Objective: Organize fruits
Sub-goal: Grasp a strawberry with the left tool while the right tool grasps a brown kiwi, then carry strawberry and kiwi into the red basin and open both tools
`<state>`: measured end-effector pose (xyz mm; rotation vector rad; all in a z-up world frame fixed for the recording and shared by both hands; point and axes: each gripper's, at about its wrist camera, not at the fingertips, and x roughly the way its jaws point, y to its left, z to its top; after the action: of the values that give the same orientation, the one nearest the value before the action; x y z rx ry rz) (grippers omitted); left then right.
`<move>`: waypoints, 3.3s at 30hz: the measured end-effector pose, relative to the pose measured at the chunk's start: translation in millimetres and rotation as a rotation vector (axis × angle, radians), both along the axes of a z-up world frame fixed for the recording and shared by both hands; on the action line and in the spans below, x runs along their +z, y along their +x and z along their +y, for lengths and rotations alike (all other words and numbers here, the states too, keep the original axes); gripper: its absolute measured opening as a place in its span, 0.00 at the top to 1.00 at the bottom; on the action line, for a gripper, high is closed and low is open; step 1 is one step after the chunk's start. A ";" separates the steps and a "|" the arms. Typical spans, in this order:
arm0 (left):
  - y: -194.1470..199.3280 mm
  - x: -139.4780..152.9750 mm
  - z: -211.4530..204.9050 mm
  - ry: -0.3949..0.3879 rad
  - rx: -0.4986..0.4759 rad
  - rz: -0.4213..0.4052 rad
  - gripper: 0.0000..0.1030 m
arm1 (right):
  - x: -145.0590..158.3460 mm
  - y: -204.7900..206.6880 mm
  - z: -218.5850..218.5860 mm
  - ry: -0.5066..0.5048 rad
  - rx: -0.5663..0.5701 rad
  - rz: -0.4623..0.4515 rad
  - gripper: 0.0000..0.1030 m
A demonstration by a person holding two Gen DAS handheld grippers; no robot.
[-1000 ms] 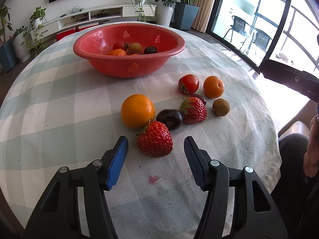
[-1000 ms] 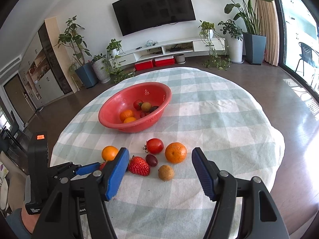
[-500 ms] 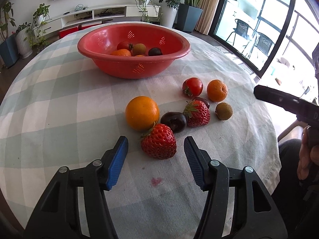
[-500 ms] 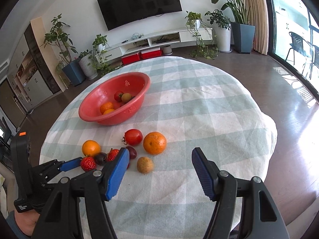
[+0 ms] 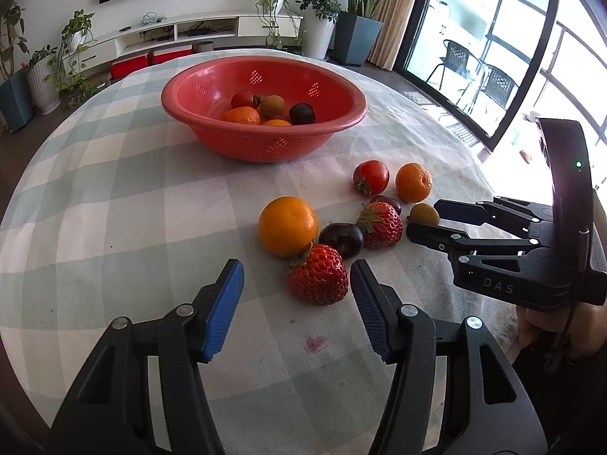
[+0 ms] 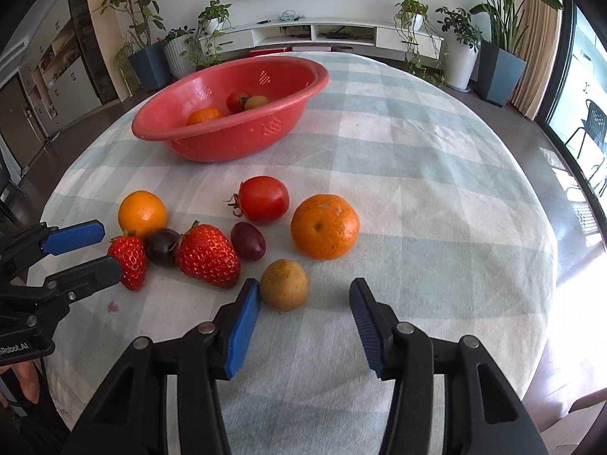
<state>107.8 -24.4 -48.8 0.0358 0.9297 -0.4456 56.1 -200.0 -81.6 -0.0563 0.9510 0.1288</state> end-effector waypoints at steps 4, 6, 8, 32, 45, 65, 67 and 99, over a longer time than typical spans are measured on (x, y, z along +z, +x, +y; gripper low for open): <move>0.0 -1.4 -0.4 0.001 -0.008 0.010 0.45 | 2.1 -1.2 3.8 0.005 0.025 -0.004 0.72; -2.6 -2.2 -2.0 0.006 -0.013 0.010 0.45 | 3.8 -4.1 2.9 0.018 0.024 -0.006 0.73; -2.1 -2.7 -3.7 0.007 -0.014 0.012 0.45 | 5.8 -5.6 1.8 0.033 0.023 -0.010 0.73; 12.8 -14.7 -22.5 0.049 -0.036 0.062 0.66 | 17.5 -13.7 -6.6 0.108 0.010 -0.062 0.73; 12.8 -7.4 7.5 -0.152 -0.015 0.131 0.66 | 20.0 -13.2 -6.4 0.123 0.004 -0.077 0.73; 83.3 50.5 97.2 -0.607 0.071 0.208 0.67 | 48.8 -5.7 -11.3 0.285 0.033 -0.120 0.73; 95.7 59.5 95.2 -0.579 0.066 0.189 0.67 | 55.6 1.9 -7.8 0.277 0.049 -0.125 0.73; 181.7 23.0 5.4 0.006 -0.013 0.002 0.48 | 31.8 146.4 54.3 -0.011 0.176 -0.100 0.73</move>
<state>289.4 -18.9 -25.8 0.0472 0.9328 -0.4552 202.4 -145.7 -49.8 -0.1553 0.8465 0.2806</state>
